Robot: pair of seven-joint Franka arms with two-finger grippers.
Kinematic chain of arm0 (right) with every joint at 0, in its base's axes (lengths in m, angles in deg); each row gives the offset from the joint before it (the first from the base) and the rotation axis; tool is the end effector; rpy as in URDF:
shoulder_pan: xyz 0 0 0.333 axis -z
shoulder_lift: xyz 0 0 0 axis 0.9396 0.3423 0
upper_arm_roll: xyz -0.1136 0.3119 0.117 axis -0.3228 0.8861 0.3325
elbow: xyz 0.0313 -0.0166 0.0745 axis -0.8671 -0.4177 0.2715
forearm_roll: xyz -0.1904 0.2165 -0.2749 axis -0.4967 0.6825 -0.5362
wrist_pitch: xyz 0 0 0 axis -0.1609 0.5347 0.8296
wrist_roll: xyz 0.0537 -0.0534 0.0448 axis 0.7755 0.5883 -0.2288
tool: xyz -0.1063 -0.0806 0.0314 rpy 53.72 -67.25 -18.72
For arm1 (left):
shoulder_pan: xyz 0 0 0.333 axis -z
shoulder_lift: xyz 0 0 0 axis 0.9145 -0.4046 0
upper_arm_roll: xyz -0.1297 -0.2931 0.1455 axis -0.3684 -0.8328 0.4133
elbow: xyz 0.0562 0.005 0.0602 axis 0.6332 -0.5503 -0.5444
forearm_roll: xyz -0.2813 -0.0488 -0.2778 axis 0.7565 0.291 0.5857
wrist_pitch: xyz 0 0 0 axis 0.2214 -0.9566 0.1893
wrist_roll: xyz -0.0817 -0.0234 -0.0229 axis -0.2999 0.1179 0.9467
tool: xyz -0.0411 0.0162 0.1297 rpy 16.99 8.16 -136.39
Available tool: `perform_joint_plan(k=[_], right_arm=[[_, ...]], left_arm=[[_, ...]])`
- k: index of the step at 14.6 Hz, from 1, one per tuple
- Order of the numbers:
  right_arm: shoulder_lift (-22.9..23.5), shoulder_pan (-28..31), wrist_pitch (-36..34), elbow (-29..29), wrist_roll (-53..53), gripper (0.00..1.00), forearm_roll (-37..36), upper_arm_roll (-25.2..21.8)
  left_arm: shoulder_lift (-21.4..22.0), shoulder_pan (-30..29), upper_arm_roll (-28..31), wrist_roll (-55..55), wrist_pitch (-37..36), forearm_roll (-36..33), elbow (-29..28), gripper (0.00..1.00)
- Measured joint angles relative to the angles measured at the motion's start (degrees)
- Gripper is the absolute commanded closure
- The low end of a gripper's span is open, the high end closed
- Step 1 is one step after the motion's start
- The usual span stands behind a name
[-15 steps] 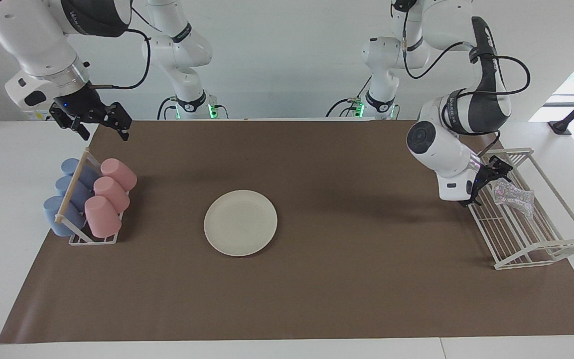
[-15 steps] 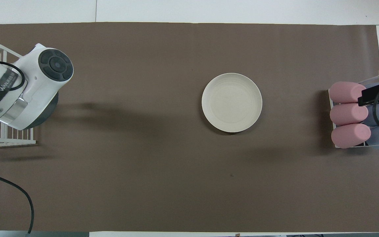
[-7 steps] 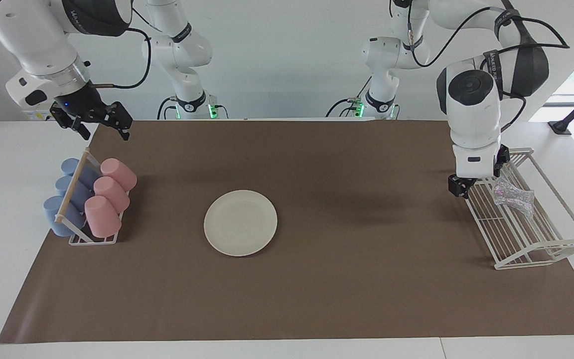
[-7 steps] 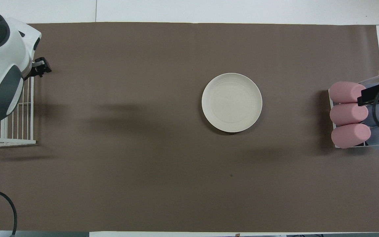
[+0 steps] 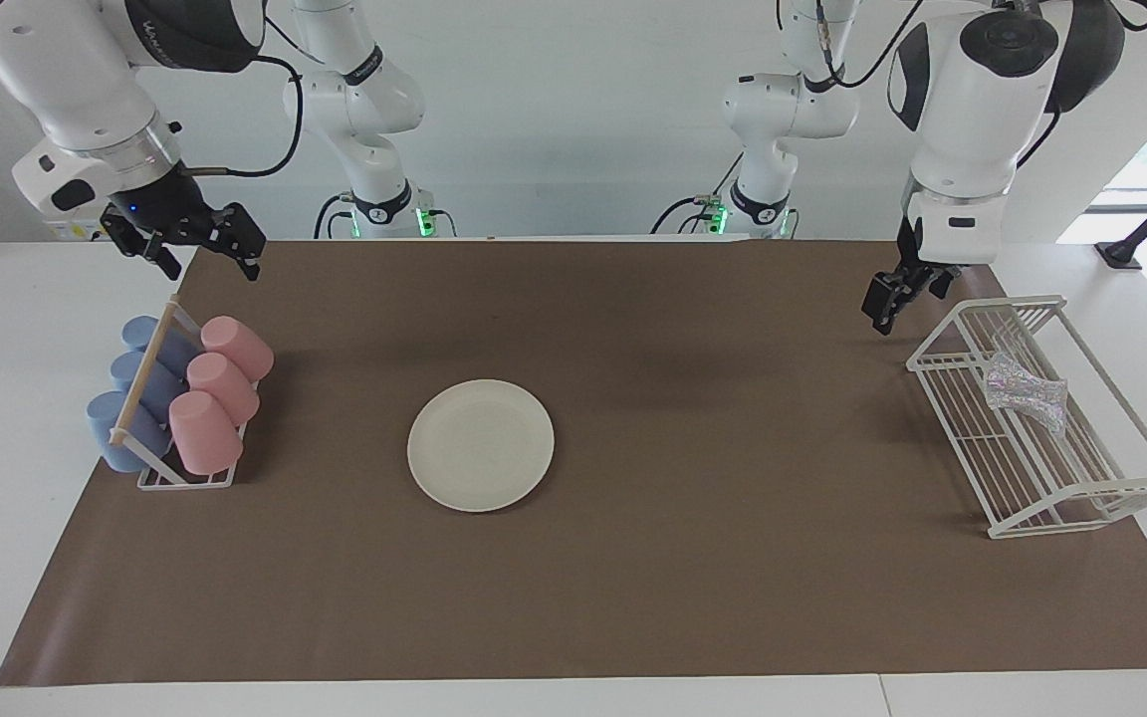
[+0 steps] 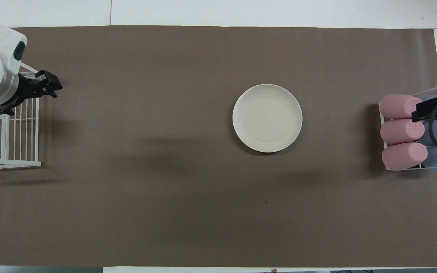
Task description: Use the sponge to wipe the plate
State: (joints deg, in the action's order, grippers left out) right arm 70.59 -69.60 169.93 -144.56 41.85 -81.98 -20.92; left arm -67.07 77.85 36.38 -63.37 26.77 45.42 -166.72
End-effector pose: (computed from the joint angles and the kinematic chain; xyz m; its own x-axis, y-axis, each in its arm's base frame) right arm 0.5529 -0.0445 0.6231 0.9980 -0.0436 -0.0451 -0.0436 -0.9990 0.0004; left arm 0.5694 -0.0981 0.6019 0.9201 0.3734 0.1183 0.3874 -0.9121 -0.1340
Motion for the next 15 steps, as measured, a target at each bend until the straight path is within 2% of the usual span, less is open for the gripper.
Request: perform_joint_plan(k=[4,8,11,15], right_arm=[[-0.01,-0.01,0.0,0.01,0.0,0.0,0.01,0.03],[-0.02,-0.01,0.0,0.03,0.0,0.0,0.02,0.03],[-0.02,-0.02,0.0,0.03,0.0,0.0,0.02,0.07],[-0.02,-0.02,0.0,0.03,0.0,0.0,0.02,0.08]], left_arm=[[2.61,-0.2,-0.36,11.01,-5.57,5.25,0.03,0.0],[5.31,-5.01,-4.67,24.1,-12.95,8.34,0.04,0.0],[5.88,-5.42,-5.37,27.1,-15.14,10.08,0.12,0.0],[6.04,-5.43,-5.65,27.26,-17.74,12.64,3.1,0.0]])
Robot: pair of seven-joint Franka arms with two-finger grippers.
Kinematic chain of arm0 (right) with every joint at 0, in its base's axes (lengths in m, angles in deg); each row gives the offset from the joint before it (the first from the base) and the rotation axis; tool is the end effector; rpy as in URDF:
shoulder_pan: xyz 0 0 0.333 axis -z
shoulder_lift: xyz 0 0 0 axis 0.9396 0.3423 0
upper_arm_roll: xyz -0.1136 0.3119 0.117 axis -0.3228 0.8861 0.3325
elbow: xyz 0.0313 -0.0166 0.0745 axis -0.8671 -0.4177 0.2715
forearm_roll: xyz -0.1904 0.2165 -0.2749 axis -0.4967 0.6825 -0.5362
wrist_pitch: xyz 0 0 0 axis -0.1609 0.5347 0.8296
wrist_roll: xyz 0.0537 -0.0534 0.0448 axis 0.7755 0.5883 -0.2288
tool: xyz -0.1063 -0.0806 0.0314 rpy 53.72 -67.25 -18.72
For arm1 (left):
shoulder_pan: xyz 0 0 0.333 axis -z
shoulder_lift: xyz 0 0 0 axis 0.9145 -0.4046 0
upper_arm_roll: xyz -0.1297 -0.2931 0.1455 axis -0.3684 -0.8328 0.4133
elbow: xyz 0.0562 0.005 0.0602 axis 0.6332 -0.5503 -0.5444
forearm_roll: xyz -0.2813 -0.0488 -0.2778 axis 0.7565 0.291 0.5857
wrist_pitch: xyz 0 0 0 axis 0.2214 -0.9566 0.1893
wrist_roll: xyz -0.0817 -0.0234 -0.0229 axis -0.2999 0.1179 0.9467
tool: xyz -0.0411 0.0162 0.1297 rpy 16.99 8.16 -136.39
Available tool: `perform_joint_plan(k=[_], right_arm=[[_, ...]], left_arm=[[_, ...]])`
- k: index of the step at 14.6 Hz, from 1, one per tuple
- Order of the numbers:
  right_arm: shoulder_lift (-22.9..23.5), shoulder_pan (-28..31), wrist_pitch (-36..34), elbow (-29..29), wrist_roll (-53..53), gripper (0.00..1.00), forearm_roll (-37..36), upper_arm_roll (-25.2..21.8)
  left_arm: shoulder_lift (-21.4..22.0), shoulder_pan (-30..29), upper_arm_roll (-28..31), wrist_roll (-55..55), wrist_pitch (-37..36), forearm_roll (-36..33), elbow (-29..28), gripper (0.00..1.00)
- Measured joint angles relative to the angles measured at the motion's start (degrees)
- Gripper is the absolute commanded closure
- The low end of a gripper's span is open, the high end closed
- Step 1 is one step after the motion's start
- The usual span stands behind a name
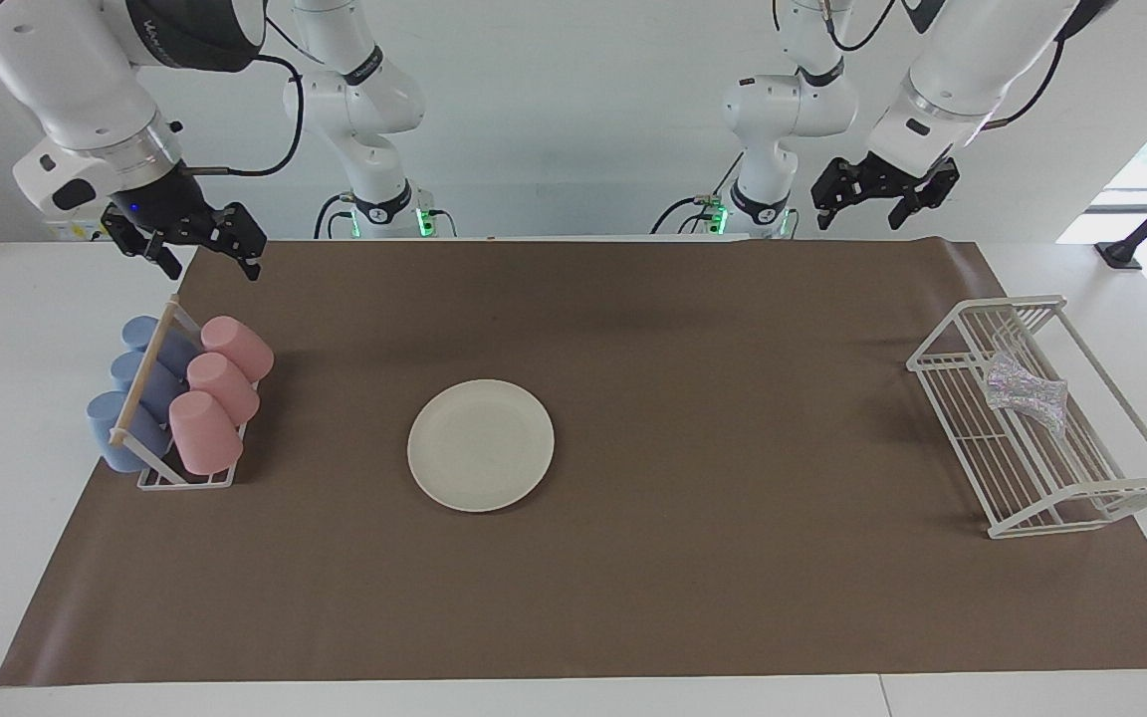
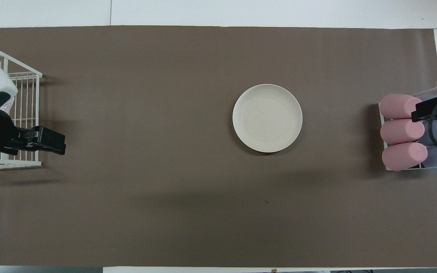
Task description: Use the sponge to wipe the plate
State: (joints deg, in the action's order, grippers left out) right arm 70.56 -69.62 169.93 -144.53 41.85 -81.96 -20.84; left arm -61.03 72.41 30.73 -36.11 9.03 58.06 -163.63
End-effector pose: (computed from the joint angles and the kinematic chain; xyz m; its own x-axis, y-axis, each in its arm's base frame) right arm 0.5529 -0.0435 0.6236 0.9982 -0.0418 -0.0440 -0.0419 -0.9991 0.0000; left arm 0.4921 -0.1158 0.6573 0.9882 -0.0756 -0.1335 -0.0744 -0.9971 0.0138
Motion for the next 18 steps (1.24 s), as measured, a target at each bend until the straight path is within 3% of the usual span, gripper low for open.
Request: perform_joint_plan(k=[18], right_arm=[[0.0,-0.02,0.0,0.0,-0.03,0.0,0.0,0.23]], left_arm=[[-1.05,-0.12,0.36,-2.03,3.33,0.35,0.08,0.0]])
